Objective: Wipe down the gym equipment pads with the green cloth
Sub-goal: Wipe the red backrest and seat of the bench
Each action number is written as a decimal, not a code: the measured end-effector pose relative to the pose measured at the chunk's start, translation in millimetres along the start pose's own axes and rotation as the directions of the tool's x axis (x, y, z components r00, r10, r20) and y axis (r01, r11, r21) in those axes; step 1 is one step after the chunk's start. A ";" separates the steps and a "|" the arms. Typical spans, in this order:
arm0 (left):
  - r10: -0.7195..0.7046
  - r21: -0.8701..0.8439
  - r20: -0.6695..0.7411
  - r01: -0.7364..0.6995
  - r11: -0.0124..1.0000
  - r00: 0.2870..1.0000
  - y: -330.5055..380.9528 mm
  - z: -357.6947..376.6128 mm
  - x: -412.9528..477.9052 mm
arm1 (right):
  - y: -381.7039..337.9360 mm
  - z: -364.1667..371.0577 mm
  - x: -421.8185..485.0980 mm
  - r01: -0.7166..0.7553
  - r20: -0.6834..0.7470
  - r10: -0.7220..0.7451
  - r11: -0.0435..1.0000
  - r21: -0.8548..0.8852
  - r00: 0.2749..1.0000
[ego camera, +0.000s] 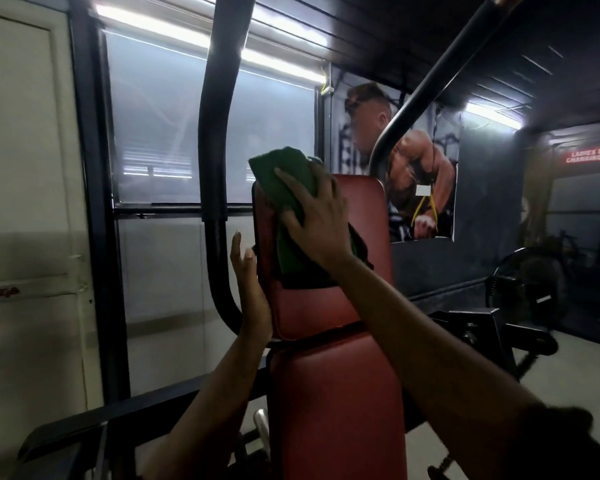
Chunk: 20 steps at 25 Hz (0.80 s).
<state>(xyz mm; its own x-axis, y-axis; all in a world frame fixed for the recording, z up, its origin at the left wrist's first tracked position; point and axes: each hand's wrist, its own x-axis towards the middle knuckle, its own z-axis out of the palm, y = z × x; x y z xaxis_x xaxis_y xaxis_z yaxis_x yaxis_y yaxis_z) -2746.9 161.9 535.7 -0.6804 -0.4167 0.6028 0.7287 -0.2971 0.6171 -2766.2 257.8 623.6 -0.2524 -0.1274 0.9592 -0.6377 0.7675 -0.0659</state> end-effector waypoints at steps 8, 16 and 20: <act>0.040 -0.078 -0.073 -0.046 0.996 0.997 -11.3 -14.0 9.2 | 6.6 44.5 -46.2 0.177 -0.020 -0.182 0.970 -0.167 0.983; -0.050 0.100 0.065 0.044 0.994 0.997 -1.7 -32.7 -3.0 | 11.0 54.4 -138.3 0.269 -0.008 -0.276 0.942 -0.199 0.961; -0.079 0.211 0.042 0.068 0.975 0.996 3.1 -29.8 -13.1 | 11.8 45.4 -169.5 0.238 0.076 -0.228 0.957 -0.165 0.971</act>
<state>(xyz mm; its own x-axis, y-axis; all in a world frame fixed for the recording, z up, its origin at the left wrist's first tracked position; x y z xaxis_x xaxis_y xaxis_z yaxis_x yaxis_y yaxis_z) -2733.4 140.8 514.6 -0.7385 -0.3552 0.5732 0.6475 -0.1364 0.7497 -2764.0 260.0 447.8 -0.1544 -0.3465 0.9253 -0.5505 0.8078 0.2106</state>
